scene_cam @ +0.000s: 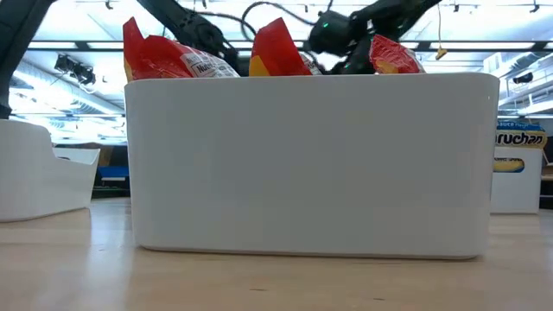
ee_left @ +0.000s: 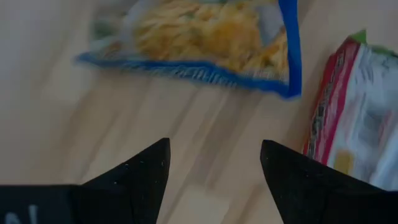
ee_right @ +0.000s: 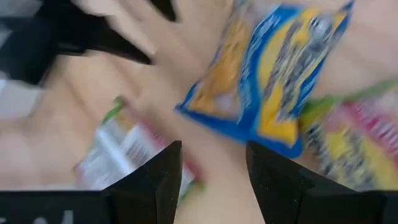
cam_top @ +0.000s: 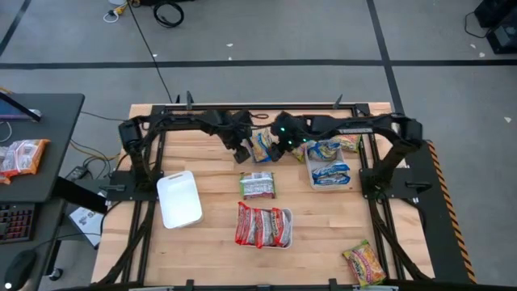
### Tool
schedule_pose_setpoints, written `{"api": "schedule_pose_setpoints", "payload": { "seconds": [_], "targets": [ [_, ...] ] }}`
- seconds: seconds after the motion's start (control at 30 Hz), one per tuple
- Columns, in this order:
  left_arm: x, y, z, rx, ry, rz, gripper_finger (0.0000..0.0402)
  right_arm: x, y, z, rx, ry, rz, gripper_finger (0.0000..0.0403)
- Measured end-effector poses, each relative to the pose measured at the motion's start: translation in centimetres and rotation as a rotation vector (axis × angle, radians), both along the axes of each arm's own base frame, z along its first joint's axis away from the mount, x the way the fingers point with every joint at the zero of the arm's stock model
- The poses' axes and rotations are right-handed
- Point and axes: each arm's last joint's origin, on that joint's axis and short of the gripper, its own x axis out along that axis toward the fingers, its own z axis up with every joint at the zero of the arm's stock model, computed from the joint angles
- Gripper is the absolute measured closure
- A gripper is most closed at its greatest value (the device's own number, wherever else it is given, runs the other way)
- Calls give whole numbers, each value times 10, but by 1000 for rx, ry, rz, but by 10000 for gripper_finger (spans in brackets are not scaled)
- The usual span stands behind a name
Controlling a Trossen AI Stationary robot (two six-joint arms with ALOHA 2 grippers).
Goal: Sort Maruchan noodles
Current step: Put the blue noodle pack into the right white bin
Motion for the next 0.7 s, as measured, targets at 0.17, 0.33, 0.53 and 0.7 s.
{"api": "schedule_pose_setpoints", "payload": {
  "seconds": [0.17,0.33,0.53,0.7],
  "targets": [
    [-30,2,37,82,63,16,148,22,-34,-7,-92,30,-58,220],
    [-74,7,82,174,91,89,148,23,-69,-28,-64,83,-133,220],
    [-125,8,136,313,-22,227,148,19,-92,-52,43,103,-139,220],
    [-157,4,166,383,-134,309,148,28,-93,-73,141,71,-115,220]
  ]
}}
